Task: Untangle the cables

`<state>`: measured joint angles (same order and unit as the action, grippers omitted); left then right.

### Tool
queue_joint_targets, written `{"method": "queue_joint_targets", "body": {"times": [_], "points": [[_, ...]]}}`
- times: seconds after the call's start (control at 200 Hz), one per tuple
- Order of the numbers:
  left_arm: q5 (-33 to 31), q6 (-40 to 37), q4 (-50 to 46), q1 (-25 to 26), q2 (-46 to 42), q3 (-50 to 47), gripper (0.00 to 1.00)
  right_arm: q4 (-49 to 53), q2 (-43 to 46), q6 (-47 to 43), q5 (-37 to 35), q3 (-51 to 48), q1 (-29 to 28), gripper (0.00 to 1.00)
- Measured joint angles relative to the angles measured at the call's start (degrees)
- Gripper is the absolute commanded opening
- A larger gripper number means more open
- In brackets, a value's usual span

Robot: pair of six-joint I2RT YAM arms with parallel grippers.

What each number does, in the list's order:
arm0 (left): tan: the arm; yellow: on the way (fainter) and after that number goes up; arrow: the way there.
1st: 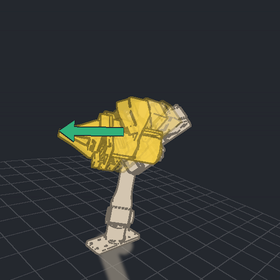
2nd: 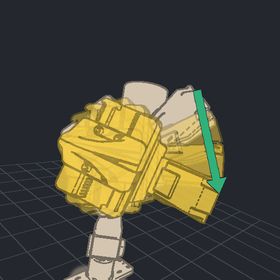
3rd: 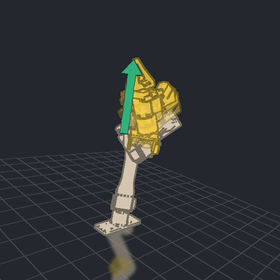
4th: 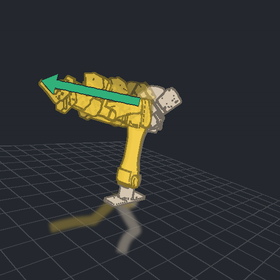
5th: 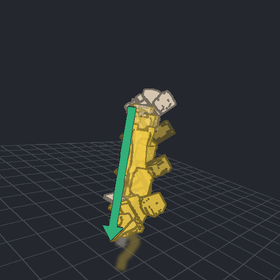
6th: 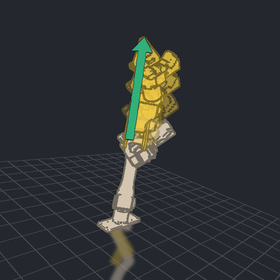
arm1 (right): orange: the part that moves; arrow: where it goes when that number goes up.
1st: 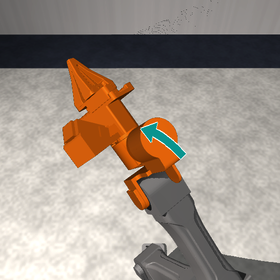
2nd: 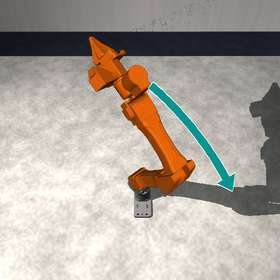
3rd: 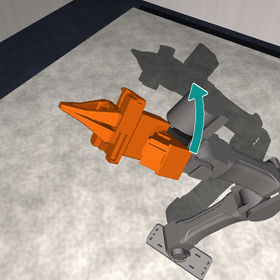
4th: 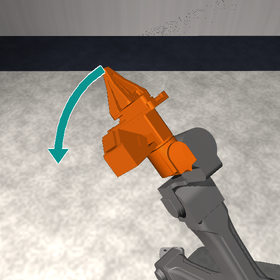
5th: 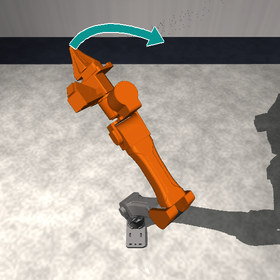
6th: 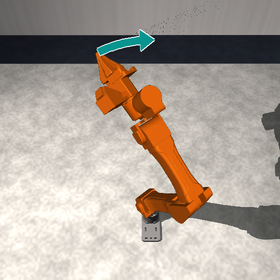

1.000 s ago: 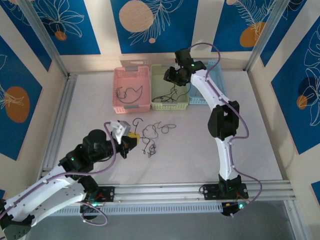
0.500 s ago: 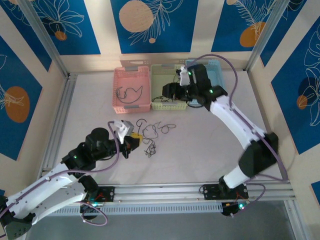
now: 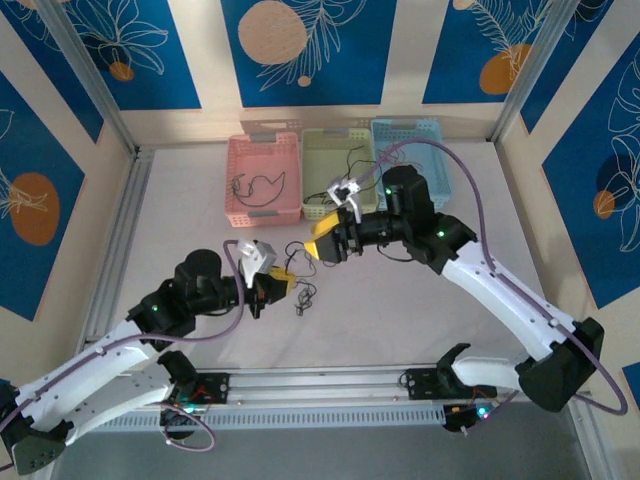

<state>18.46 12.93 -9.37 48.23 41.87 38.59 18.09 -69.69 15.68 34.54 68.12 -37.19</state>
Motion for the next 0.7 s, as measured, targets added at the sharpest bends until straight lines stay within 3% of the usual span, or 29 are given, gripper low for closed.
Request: {"method": "queue_joint_targets", "body": {"times": [0.28,0.375,0.515,0.7], "points": [[4.63,-0.02,0.46,0.0,2.75,1.57,0.0,3.41,-3.85,-3.21,2.47,2.27,-2.97,0.7],[5.7,-0.02,0.44,0.0,2.95,1.57,0.0,4.26,-4.35,-4.02,3.54,2.75,-3.61,0.65],[6.82,-0.02,0.44,0.0,3.1,1.64,0.0,5.05,-4.85,-5.44,4.94,2.89,-4.52,0.47],[7.45,-0.02,-0.04,-0.02,3.34,1.75,0.0,5.62,-5.6,-5.64,6.14,3.26,-4.87,0.08]]}}
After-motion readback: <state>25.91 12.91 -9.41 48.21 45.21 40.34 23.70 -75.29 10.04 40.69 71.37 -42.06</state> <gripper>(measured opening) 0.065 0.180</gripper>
